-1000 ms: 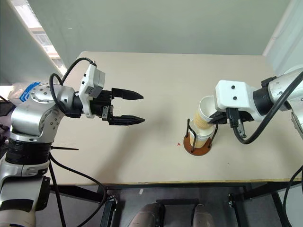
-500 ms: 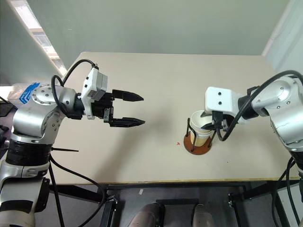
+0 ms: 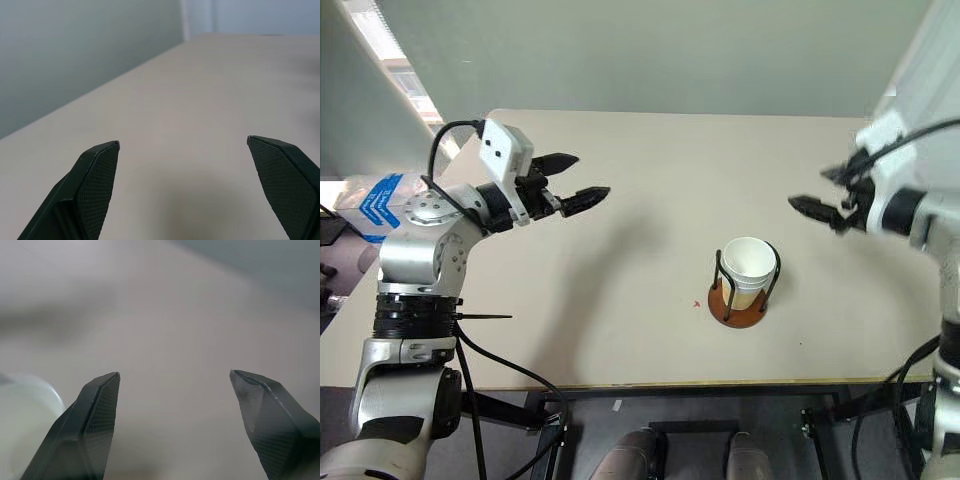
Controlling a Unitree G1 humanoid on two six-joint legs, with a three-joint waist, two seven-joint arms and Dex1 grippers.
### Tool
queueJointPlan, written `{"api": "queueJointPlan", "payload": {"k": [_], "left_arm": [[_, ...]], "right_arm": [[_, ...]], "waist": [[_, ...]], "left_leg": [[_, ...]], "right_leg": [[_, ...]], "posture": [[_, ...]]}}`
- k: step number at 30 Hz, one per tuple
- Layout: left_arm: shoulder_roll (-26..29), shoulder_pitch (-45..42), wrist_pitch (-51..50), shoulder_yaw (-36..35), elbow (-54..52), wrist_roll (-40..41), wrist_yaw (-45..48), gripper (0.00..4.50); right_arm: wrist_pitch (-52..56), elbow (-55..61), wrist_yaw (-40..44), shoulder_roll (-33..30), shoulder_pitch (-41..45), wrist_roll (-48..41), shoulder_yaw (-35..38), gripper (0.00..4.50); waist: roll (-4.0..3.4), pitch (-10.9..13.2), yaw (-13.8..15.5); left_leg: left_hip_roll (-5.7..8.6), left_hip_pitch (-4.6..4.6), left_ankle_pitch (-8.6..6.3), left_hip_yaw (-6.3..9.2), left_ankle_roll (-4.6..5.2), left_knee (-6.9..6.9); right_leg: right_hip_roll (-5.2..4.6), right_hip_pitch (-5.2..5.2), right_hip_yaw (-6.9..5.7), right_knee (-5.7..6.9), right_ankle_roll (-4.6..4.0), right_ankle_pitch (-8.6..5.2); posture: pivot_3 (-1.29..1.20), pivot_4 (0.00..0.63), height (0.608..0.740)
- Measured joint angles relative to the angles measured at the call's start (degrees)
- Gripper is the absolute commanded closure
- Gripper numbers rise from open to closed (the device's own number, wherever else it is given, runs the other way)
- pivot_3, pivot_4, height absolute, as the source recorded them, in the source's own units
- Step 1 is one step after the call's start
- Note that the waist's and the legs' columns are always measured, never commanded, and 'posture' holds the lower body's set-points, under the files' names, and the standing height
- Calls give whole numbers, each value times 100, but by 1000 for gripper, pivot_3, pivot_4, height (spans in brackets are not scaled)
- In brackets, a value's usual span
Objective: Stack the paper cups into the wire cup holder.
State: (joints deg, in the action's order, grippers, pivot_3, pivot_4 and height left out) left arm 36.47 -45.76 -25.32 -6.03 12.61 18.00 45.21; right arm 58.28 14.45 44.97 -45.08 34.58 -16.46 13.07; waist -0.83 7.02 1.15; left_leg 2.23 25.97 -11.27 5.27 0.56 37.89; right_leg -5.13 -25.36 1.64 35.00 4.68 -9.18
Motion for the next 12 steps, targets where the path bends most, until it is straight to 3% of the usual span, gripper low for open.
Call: {"api": "queueJointPlan", "payload": {"k": [3,12], "left_arm": [[-96,147,1,-15,-10,-16,-278,0],[-140,608,-233,-132,-431,43,-672,0]], "right_arm": [[-100,-66,-579,327,-130,48,184,798],[-597,-568,-1541,937,-206,39,515,798]], "waist": [[-2,1,-11],[-1,0,-7]], "left_leg": [[0,-6,0,-1,0,-1],[2,-4,2,1,6,3]], "right_leg": [[1,1,4,-1,38,23],[4,3,3,-2,-6,14]], "posture": [[0,150,740],[0,150,740]]}}
